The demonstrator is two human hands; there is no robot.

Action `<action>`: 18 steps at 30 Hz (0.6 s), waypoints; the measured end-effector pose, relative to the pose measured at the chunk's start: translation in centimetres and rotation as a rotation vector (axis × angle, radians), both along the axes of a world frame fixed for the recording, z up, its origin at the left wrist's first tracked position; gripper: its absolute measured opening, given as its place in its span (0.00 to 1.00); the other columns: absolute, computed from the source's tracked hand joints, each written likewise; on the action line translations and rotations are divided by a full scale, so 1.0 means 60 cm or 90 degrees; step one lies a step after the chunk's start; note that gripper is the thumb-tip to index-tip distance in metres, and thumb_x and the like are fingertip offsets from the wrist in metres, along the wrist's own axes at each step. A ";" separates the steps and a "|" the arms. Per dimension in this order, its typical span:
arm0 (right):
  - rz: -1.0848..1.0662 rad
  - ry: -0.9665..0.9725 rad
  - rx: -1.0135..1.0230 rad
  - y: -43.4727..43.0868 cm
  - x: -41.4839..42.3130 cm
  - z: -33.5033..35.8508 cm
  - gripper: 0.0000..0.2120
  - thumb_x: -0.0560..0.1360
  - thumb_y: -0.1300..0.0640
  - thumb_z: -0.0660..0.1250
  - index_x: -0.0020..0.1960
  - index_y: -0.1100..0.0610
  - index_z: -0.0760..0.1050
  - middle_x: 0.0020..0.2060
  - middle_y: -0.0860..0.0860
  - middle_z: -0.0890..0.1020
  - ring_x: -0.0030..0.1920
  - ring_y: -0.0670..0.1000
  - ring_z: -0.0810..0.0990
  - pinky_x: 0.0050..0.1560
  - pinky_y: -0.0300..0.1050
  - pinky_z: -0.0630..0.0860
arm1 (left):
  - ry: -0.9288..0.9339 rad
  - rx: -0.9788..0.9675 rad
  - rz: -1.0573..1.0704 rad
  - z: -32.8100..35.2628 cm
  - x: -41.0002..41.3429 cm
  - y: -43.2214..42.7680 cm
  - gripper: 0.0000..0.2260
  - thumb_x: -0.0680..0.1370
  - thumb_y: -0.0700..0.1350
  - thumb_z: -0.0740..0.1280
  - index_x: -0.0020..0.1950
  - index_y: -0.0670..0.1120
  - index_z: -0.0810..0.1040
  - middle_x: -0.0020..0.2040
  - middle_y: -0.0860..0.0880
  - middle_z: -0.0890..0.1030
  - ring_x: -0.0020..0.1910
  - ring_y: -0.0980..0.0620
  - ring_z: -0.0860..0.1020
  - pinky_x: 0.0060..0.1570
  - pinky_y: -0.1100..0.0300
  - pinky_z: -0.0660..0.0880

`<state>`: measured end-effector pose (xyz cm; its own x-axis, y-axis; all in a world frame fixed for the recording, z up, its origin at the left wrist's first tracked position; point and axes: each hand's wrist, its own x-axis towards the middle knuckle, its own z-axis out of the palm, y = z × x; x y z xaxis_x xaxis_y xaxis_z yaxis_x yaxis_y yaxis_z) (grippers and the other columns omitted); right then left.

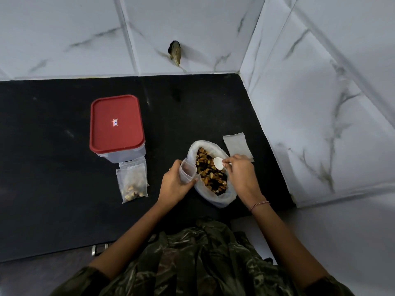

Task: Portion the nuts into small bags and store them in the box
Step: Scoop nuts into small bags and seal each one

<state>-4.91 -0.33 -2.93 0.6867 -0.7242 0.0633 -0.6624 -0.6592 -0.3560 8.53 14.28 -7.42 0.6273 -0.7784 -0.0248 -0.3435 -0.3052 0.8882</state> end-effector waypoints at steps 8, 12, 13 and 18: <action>0.145 0.132 -0.067 0.011 0.009 -0.004 0.16 0.76 0.63 0.63 0.64 0.58 0.73 0.57 0.53 0.77 0.57 0.51 0.71 0.56 0.41 0.71 | -0.004 0.010 -0.010 -0.009 -0.002 -0.006 0.16 0.70 0.47 0.76 0.52 0.48 0.73 0.48 0.56 0.78 0.48 0.58 0.78 0.46 0.65 0.76; 0.191 0.165 -0.038 0.019 -0.005 -0.004 0.15 0.77 0.60 0.64 0.63 0.57 0.74 0.58 0.52 0.76 0.60 0.50 0.70 0.61 0.42 0.68 | -0.011 0.010 -0.018 -0.008 -0.002 -0.006 0.16 0.70 0.47 0.76 0.51 0.50 0.72 0.47 0.59 0.77 0.48 0.59 0.78 0.45 0.68 0.74; 0.186 0.145 -0.036 0.023 -0.007 -0.005 0.14 0.76 0.60 0.65 0.61 0.58 0.75 0.57 0.53 0.77 0.59 0.51 0.71 0.60 0.43 0.69 | -0.008 0.009 -0.016 -0.009 -0.002 -0.006 0.16 0.70 0.47 0.76 0.51 0.49 0.72 0.46 0.59 0.77 0.48 0.59 0.78 0.45 0.67 0.74; 0.141 0.026 -0.088 0.006 0.008 -0.006 0.11 0.71 0.65 0.71 0.53 0.62 0.80 0.48 0.55 0.81 0.49 0.53 0.76 0.48 0.47 0.79 | -0.014 0.012 -0.010 -0.013 -0.001 -0.005 0.16 0.70 0.47 0.76 0.52 0.46 0.73 0.47 0.55 0.78 0.48 0.57 0.78 0.47 0.61 0.77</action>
